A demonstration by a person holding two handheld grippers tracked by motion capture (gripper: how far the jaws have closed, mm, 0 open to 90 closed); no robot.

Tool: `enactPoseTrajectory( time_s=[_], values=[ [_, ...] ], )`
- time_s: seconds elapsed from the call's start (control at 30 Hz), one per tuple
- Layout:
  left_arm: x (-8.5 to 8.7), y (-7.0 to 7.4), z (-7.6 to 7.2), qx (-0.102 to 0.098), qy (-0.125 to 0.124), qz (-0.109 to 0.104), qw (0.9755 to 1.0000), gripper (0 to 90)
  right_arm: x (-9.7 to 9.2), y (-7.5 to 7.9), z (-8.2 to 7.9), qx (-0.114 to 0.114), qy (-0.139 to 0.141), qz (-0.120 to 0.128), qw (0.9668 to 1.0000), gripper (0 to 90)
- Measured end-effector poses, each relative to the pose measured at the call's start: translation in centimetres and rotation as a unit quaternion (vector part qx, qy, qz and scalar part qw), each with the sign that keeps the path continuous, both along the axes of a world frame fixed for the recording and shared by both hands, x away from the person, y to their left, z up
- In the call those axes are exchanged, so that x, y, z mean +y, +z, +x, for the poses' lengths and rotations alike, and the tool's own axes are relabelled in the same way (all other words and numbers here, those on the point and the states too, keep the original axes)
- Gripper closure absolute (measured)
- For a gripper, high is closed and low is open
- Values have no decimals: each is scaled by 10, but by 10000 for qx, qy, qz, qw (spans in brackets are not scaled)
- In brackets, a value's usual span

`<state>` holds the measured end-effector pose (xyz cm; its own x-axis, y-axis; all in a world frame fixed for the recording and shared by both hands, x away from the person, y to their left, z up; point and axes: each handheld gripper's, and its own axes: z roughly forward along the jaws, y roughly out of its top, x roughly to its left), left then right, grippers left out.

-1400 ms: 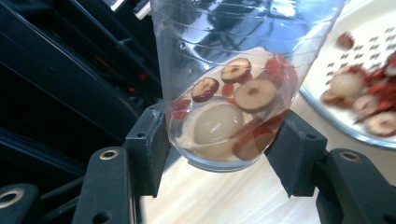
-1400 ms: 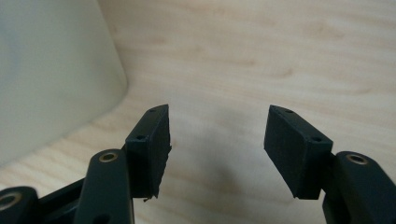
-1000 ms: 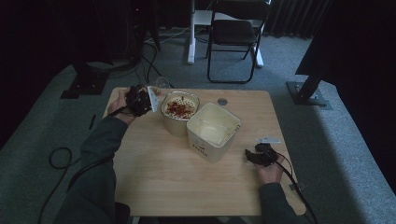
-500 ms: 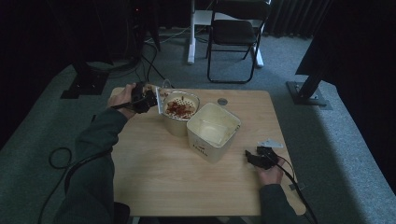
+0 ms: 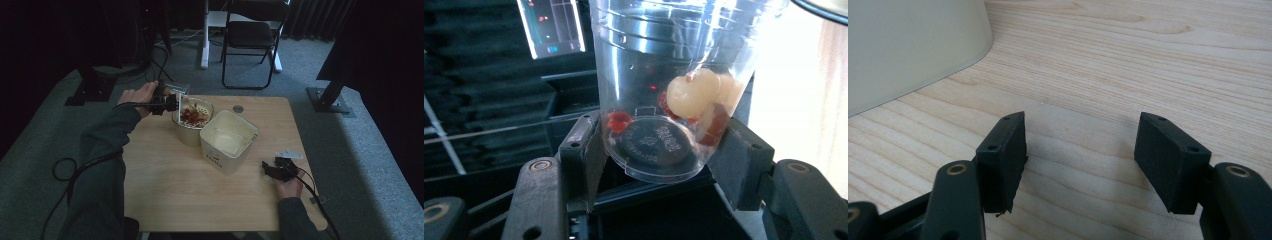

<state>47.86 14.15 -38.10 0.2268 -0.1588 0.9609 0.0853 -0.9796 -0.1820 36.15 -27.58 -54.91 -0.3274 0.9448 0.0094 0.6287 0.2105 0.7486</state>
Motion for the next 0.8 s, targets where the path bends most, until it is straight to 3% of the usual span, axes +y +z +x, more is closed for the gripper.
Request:
enactPoseTrajectory(
  time_s=[0.13, 0.23, 0.43, 0.57, 0.6, 0.63, 0.67, 0.7, 0.73, 0.8],
  values=[
    [-3, 2, -1, -81, -48, 244, 9997, 431, 0, 0, 0, -11, 4, -8, 10000, 372],
    [-3, 2, 1, -79, -66, 275, 9996, 431, 0, 0, 0, -6, 2, -3, 10000, 372],
    [-5, -3, 1, -97, -123, 580, 9982, 432, 0, 0, 0, -5, 2, 0, 10000, 372],
    [-6, -3, 2, -69, -104, 477, 9988, 433, 0, 0, 0, -6, 3, -2, 10000, 372],
    [-7, -1, 0, -74, -230, 363, 9990, 433, 0, 0, 0, -5, 2, 0, 10000, 372],
    [-6, -1, 2, -67, -108, 353, 9993, 433, 0, 0, 0, -3, 0, 2, 10000, 372],
    [-7, -1, 2, -166, -169, 425, 9988, 433, 0, 0, 0, -2, 0, 3, 10000, 372],
    [-7, 1, 2, -103, -189, 263, 9994, 434, 0, 0, 0, -2, 0, 3, 10000, 372],
    [-7, 1, 7, -157, 5, 292, 9994, 433, 0, 0, 0, -3, 0, 2, 10000, 372],
    [-9, 2, 6, -156, -83, 330, 9993, 433, 0, 0, 0, -6, 3, -1, 10000, 372]
  ],
)
